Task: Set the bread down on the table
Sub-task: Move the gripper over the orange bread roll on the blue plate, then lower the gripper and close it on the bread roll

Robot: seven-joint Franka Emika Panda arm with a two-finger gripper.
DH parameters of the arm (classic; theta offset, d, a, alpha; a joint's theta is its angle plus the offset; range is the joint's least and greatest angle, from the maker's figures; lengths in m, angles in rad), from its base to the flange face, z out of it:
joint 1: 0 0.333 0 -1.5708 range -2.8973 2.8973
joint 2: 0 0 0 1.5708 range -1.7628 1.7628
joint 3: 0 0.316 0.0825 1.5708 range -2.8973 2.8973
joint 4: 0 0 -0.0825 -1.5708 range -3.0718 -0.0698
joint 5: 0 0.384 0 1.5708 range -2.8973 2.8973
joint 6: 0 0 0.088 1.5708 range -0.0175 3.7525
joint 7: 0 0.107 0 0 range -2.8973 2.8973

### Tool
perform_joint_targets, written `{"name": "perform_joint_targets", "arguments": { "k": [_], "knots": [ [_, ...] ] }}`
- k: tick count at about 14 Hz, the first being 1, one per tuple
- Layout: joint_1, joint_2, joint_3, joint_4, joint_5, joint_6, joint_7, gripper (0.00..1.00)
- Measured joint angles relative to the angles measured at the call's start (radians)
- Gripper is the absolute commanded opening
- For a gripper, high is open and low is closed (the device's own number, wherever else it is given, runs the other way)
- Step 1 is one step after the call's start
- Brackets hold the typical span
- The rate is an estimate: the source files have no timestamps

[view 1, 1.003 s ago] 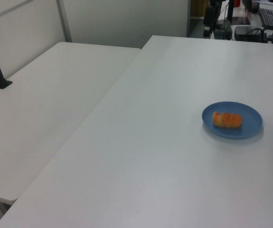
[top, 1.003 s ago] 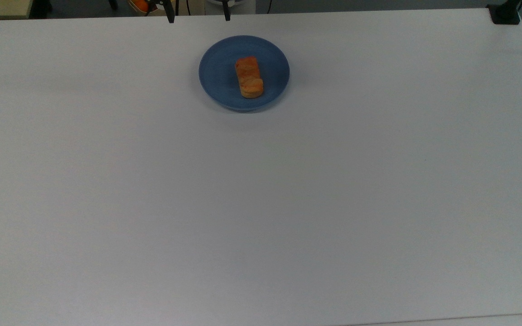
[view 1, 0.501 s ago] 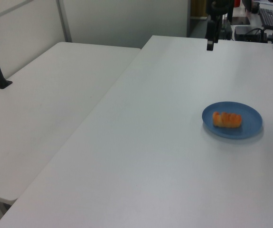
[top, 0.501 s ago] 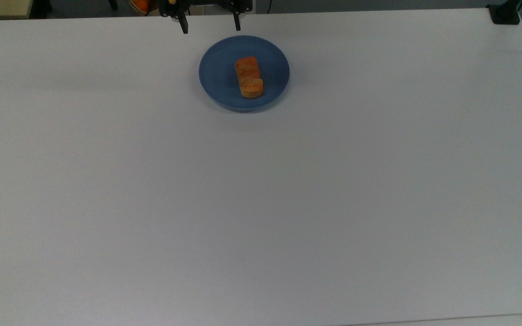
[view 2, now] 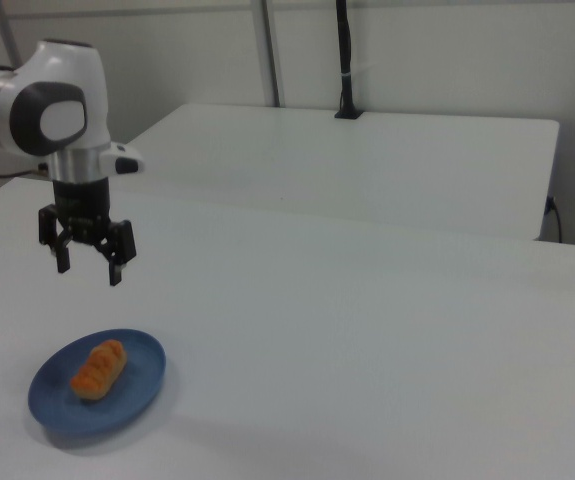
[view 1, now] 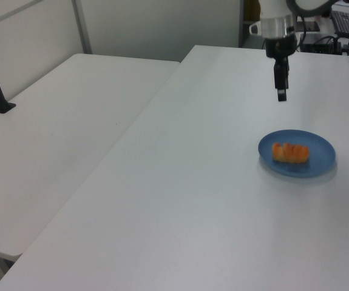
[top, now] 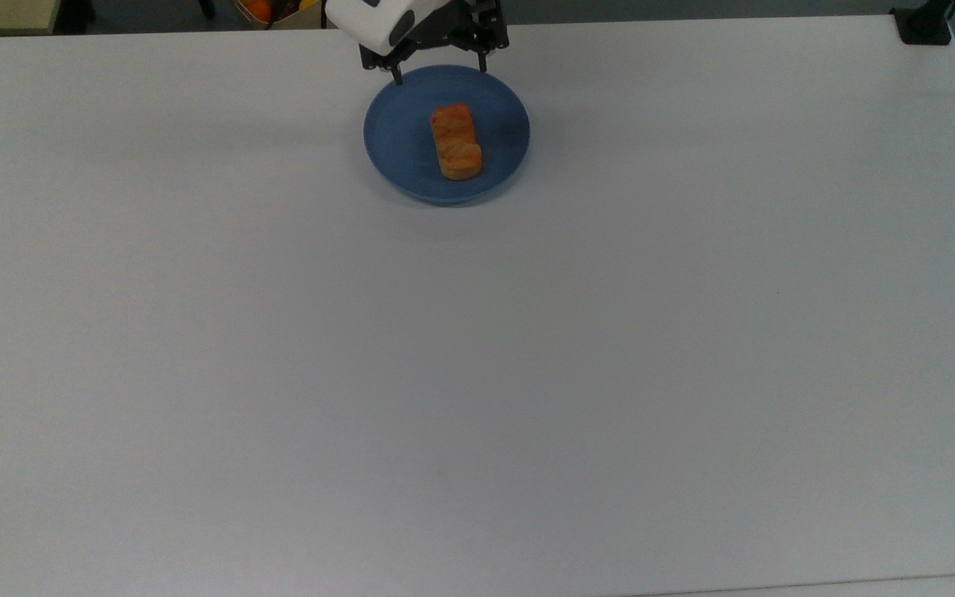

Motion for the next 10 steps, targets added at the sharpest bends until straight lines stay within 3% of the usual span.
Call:
{"name": "perform_joint_targets", "arguments": {
  "k": [10],
  "knots": [
    [0.004,0.026,0.069,-0.180,-0.033,0.019,-0.003,1.00]
  ]
}}
